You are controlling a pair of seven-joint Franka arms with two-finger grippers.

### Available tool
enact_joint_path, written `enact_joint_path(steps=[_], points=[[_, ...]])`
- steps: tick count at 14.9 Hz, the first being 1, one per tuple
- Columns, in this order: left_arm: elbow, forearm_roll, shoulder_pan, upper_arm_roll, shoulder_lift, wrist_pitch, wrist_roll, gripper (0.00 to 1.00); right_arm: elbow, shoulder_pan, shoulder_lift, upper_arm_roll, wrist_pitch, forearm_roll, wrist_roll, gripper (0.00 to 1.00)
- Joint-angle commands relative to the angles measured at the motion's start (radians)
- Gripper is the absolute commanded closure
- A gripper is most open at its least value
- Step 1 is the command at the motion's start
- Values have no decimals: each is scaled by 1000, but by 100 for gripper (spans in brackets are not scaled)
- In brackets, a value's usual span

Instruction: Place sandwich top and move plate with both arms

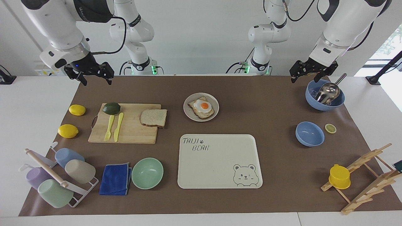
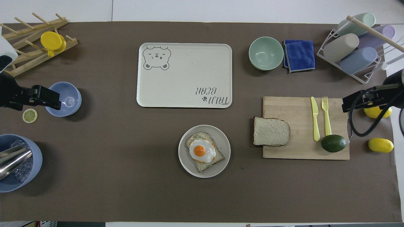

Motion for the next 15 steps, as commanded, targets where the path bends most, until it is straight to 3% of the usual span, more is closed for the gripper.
enact_joint_path(steps=[1,3,5,9,12,15], points=[[-31,-13,8,0,-27,14,-6,0,-16,132,81,3,37,-24,180,0],[-31,-13,8,0,-27,14,-6,0,-16,238,164,1,84,-41,332,0],[-33,-13,8,0,-27,14,-6,0,-36,284,221,3,147,-49,434,0],[-31,-13,8,0,-27,14,-6,0,-48,366,323,3,157,-102,567,0],[-33,-13,8,0,-27,14,-6,0,-88,375,354,3,173,-156,621,0],[-33,-13,8,0,-27,14,-6,0,-191,403,351,3,236,-216,662,0]])
